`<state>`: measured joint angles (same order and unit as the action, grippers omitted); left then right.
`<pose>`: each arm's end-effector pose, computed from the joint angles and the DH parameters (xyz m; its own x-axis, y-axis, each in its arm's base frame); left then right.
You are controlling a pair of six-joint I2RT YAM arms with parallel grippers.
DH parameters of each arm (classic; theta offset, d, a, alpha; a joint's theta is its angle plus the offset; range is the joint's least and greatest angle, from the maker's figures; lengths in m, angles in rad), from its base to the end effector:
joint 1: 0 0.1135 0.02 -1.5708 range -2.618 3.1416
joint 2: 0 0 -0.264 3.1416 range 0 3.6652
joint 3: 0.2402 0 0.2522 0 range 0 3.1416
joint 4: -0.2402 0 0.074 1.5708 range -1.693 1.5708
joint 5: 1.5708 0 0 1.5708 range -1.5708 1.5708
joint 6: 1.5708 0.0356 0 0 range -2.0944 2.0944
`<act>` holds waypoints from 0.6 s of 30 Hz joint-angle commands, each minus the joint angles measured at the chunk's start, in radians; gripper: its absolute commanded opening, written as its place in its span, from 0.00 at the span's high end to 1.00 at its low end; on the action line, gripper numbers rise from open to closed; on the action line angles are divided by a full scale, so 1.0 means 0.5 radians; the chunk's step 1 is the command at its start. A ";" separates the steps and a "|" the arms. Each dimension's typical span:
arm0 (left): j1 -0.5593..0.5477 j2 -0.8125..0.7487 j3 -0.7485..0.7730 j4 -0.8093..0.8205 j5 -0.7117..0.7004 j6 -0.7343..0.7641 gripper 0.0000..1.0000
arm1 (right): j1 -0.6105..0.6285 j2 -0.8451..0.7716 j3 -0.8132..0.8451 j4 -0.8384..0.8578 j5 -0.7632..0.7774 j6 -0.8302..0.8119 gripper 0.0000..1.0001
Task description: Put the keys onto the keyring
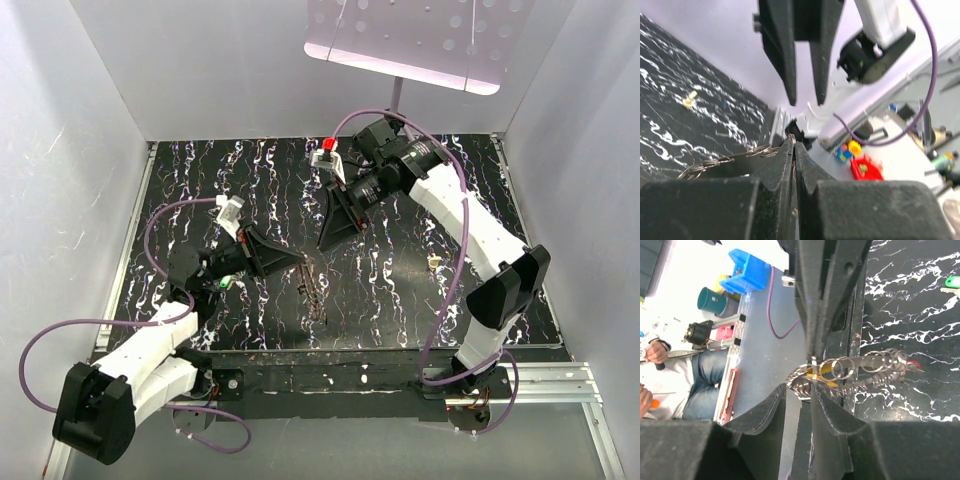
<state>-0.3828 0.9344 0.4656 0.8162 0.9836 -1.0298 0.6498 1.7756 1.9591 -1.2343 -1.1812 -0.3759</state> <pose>0.1715 -0.1010 0.3006 -0.6372 -0.2554 -0.7272 0.7512 0.0051 -0.6600 0.2564 0.2362 0.3997 -0.4240 -0.4973 -0.7569 -0.8078 -0.1701 0.5643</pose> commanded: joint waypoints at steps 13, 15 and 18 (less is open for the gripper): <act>-0.032 -0.022 -0.345 0.929 -0.949 -0.435 1.00 | 0.010 -0.201 -0.356 1.204 0.187 1.028 0.66; -0.032 -0.004 -0.339 0.951 -0.937 -0.441 1.00 | 0.013 -0.183 -0.347 1.205 0.187 1.037 0.66; -0.032 0.015 -0.342 0.960 -0.927 -0.450 1.00 | 0.023 -0.173 -0.341 1.214 0.166 1.059 0.66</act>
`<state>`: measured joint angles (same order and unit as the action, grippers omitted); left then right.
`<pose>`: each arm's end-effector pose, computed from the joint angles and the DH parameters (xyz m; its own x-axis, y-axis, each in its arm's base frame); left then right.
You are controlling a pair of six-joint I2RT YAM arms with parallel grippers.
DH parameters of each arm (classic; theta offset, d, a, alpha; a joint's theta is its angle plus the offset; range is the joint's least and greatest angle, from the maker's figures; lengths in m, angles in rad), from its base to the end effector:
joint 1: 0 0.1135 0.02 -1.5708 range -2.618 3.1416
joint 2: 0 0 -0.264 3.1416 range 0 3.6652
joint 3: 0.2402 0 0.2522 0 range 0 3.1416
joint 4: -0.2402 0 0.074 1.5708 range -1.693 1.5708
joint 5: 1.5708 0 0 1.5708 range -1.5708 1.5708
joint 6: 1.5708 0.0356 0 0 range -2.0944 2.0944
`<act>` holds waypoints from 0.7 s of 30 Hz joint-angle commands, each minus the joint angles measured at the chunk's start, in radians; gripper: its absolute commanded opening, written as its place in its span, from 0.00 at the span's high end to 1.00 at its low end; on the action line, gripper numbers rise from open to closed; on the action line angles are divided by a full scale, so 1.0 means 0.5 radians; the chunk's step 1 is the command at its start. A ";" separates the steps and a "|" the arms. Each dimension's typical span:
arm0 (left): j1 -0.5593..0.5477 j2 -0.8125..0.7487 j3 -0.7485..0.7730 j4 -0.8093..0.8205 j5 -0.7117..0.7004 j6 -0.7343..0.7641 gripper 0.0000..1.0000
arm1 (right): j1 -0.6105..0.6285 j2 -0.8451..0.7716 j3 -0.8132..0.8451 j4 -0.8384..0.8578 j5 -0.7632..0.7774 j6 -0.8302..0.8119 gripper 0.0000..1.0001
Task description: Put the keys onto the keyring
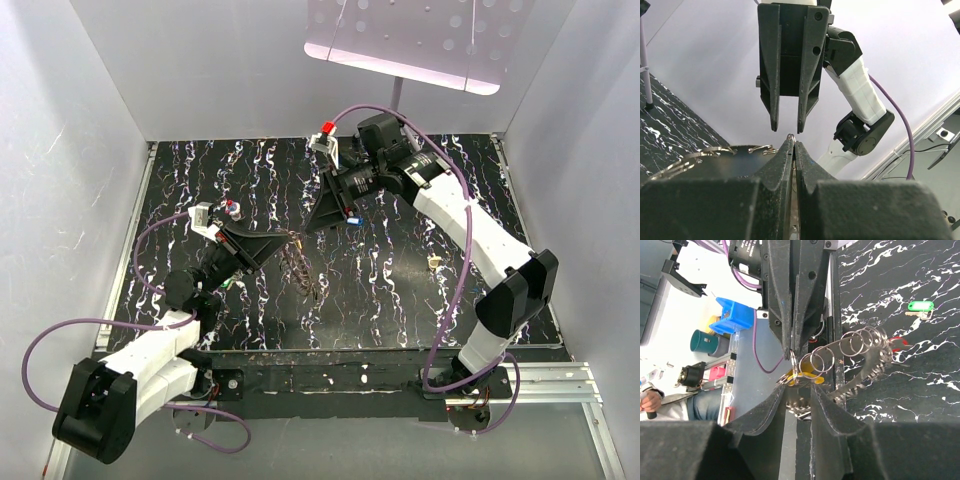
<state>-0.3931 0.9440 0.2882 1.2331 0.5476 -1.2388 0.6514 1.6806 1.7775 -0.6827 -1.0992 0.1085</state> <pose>0.1623 -0.0874 0.2825 -0.5259 -0.6557 -0.5417 0.7146 0.0049 -0.6996 0.2687 0.2447 0.4095 -0.5308 -0.3428 -0.7750 -0.8131 -0.0519 0.5799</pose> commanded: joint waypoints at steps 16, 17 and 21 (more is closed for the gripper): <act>-0.008 -0.004 0.025 0.099 -0.037 -0.020 1.00 | 0.075 -0.011 -0.054 0.150 -0.035 0.111 0.88; -0.008 -0.004 0.025 0.102 -0.037 -0.020 1.00 | 0.078 -0.008 -0.061 0.150 -0.038 0.114 0.90; -0.008 -0.016 0.016 0.111 -0.046 -0.020 1.00 | 0.078 -0.020 -0.070 0.144 -0.029 0.108 0.99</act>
<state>-0.3950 0.9550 0.2882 1.2423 0.5449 -1.2495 0.6884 1.6905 1.7515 -0.6395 -1.1011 0.1593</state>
